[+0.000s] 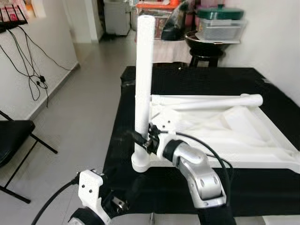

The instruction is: Building children table

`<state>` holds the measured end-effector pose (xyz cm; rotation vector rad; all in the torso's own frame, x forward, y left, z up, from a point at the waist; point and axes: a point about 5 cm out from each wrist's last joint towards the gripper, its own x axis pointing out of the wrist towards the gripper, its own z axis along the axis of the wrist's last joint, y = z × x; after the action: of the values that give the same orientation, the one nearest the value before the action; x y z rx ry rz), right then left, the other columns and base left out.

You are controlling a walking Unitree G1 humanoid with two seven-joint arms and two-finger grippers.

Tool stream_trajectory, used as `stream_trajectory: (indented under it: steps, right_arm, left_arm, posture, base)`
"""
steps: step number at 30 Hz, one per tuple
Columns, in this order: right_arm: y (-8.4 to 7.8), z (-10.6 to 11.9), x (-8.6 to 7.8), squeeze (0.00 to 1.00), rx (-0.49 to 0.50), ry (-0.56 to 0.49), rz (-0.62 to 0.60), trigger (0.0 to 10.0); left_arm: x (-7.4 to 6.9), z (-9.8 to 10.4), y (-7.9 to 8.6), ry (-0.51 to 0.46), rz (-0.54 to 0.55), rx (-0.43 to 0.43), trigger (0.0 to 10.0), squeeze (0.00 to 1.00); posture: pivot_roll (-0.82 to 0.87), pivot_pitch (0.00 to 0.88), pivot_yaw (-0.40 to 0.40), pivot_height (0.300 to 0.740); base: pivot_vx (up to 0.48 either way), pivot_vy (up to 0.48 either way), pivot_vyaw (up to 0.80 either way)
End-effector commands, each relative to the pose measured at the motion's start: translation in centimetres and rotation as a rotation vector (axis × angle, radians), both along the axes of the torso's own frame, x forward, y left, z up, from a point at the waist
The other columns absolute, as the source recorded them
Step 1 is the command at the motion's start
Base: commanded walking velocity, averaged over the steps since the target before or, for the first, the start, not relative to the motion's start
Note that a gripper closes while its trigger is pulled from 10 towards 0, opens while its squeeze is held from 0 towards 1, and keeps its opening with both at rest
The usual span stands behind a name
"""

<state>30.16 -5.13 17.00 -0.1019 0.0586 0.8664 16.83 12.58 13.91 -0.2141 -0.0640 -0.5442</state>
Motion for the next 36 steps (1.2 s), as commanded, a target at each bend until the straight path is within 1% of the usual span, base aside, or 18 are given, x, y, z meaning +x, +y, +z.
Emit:
stream_trajectory:
  steps: [1,2,3,5,6,8,11,12,14,16,17,18,23,26,27,28,29,36]
  right_arm:
    - [0.3,-2.3,-0.3,0.0,-0.118,0.078,0.072,10.0]
    - [0.4,-2.0,-0.2,0.0,-0.113,0.073,0.095,10.0]
    - [0.6,-1.3,-0.1,0.47,-0.086,0.066,0.154,10.0]
    - [0.8,-0.9,-0.1,0.47,-0.067,0.06,0.192,10.0]
    - [1.1,-0.1,-0.4,1.0,-0.046,0.041,0.218,10.0]
    - [1.4,1.7,-0.4,1.0,-0.004,-0.02,0.297,10.0]
    - [1.4,2.7,-0.1,1.0,0.013,-0.058,0.353,10.0]
    - [1.3,3.4,0.3,1.0,0.015,-0.082,0.449,10.0]
    - [0.9,4.3,1.2,1.0,-0.052,-0.12,0.623,10.0]
    - [0.7,4.6,1.5,0.99,-0.071,-0.13,0.679,10.0]
    - [0.6,4.9,1.9,0.65,-0.074,-0.129,0.707,10.0]
    - [0.6,5.3,2.3,0.0,-0.066,-0.127,0.733,10.0]
    - [0.8,5.8,2.7,0.0,-0.059,-0.112,0.784,10.0]
    - [1.2,5.9,2.9,0.0,-0.072,-0.076,0.866,10.0]
    - [1.4,5.9,3.0,0.0,-0.069,-0.06,0.887,6.2]
    - [1.4,5.9,3.0,0.0,-0.069,-0.06,0.887,6.2]
    - [1.6,5.9,3.1,0.0,-0.058,-0.049,0.892,0.0]
    - [1.3,5.8,3.2,0.0,-0.037,-0.033,0.921,0.0]
  left_arm:
    - [0.1,-0.2,0.3,0.012,0.007,0.011,10.0,0.0]
    - [0.1,-0.2,0.3,0.01,0.015,0.01,10.0,0.0]
    - [0.1,-0.2,0.3,0.01,0.017,0.01,10.0,0.0]
    - [0.1,-0.2,0.3,0.01,0.016,0.01,10.0,0.0]
    - [0.1,-0.2,0.3,0.011,0.011,0.01,10.0,0.0]
    - [0.2,-0.2,0.2,0.014,-0.001,0.008,10.0,0.0]
    - [0.2,-0.2,0.1,0.014,-0.004,0.008,10.0,0.0]
    - [0.3,-0.3,0.1,0.014,-0.006,0.008,10.0,0.0]
    - [0.3,-0.3,0.2,0.014,-0.003,0.009,10.0,0.0]
    - [0.3,-0.3,0.2,0.014,0.0,0.01,10.0,0.0]
    - [0.2,-0.3,0.2,0.013,0.003,0.01,10.0,0.0]
    - [0.3,-0.3,0.2,0.014,0.004,0.01,10.0,0.0]
    - [0.3,-0.3,0.2,0.015,0.004,0.01,10.0,0.0]
    - [0.3,-0.3,0.1,0.015,0.004,0.01,10.0,0.0]
    - [0.3,-0.3,0.1,0.014,0.005,0.011,10.0,0.0]
    - [0.3,-0.3,0.1,0.014,0.005,0.011,10.0,0.0]
    - [0.3,-0.4,0.0,0.014,0.008,0.01,10.0,0.0]
    - [0.4,-0.2,0.0,0.01,0.011,0.008,10.0,0.0]
  posture:
    - [-0.1,0.04,-0.036,0.74]
    - [-0.1,0.042,-0.03,0.74]
    - [-0.1,0.042,-0.028,0.74]
    - [-0.1,0.04,-0.028,0.74]
    - [-0.11,0.04,-0.028,0.74]
    - [-0.11,0.034,-0.027,0.74]
    - [-0.11,0.03,-0.021,0.74]
    - [-0.1,0.032,-0.02,0.74]
    - [-0.1,0.035,-0.013,0.74]
    - [-0.1,0.033,-0.012,0.74]
    - [-0.1,0.034,-0.011,0.74]
    - [-0.09,0.029,-0.013,0.74]
    - [-0.09,0.031,-0.017,0.74]
    - [-0.09,0.031,-0.016,0.74]
    - [-0.08,0.032,-0.019,0.74]
    - [-0.08,0.032,-0.019,0.74]
    - [-0.08,0.032,-0.019,0.74]
    - [-0.06,0.049,-0.02,0.74]
  base:
    - [0.0,0.0,0.0]
    - [0.0,0.0,0.0]
    - [0.0,0.0,0.0]
    - [0.0,0.0,0.0]
    - [0.0,0.0,0.0]
    - [0.0,0.0,0.0]
    - [0.0,0.0,0.0]
    - [0.0,0.0,0.0]
    - [0.0,0.0,0.0]
    - [0.0,0.0,0.0]
    - [0.0,0.0,0.0]
    - [0.0,0.0,0.0]
    - [0.0,0.0,0.0]
    - [0.0,0.0,0.0]
    - [0.0,0.0,0.0]
    - [0.0,0.0,0.0]
    - [0.0,0.0,0.0]
    - [0.0,0.0,0.0]
